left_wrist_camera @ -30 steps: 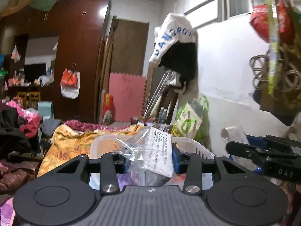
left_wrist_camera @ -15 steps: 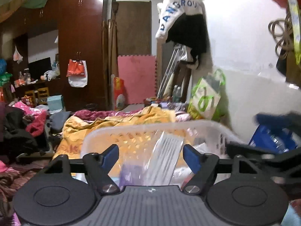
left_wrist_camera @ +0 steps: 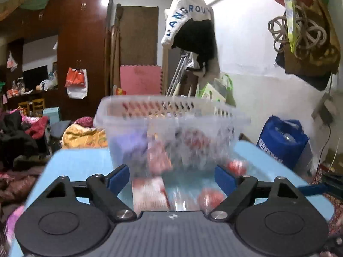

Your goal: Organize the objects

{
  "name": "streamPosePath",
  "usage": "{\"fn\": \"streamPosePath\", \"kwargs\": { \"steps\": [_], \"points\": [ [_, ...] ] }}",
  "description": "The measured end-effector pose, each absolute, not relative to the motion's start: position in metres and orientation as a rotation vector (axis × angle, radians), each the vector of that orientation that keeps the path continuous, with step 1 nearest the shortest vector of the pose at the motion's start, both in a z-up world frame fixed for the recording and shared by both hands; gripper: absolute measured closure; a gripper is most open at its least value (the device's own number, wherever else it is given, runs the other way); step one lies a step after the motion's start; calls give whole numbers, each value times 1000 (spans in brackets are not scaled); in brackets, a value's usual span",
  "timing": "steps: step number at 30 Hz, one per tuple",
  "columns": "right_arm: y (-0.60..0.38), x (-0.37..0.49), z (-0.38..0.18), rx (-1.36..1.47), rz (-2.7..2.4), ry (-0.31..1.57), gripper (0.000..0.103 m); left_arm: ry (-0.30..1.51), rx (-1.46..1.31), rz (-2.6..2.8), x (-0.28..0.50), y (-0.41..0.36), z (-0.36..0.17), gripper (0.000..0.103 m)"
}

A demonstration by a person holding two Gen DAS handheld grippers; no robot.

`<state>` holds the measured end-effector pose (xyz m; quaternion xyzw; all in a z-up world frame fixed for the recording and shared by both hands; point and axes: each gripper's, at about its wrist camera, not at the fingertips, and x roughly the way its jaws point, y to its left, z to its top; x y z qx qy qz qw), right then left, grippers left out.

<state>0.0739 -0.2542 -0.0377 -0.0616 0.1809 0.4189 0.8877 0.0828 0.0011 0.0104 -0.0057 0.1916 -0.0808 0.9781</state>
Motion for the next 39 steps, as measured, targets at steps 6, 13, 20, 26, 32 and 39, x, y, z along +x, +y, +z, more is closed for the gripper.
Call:
{"fn": "streamPosePath", "kwargs": {
  "steps": [6,13,20,26,32,39],
  "points": [
    [-247,69,-53,-153,905,424,46,423,2,-150,79,-17,-17,14],
    [-255,72,-65,-149,840,424,66,462,63,-122,86,-31,-32,49],
    [-264,79,-67,-94,833,425,66,497,92,-125,96,-42,-39,53],
    [-268,80,-65,-72,833,413,66,464,83,-143,91,-39,-36,66],
    [-271,85,-63,-45,831,406,66,435,75,-178,78,-34,-31,74],
    [-270,89,-64,-31,839,412,66,479,157,-159,82,-46,-35,59]
  ]
}}
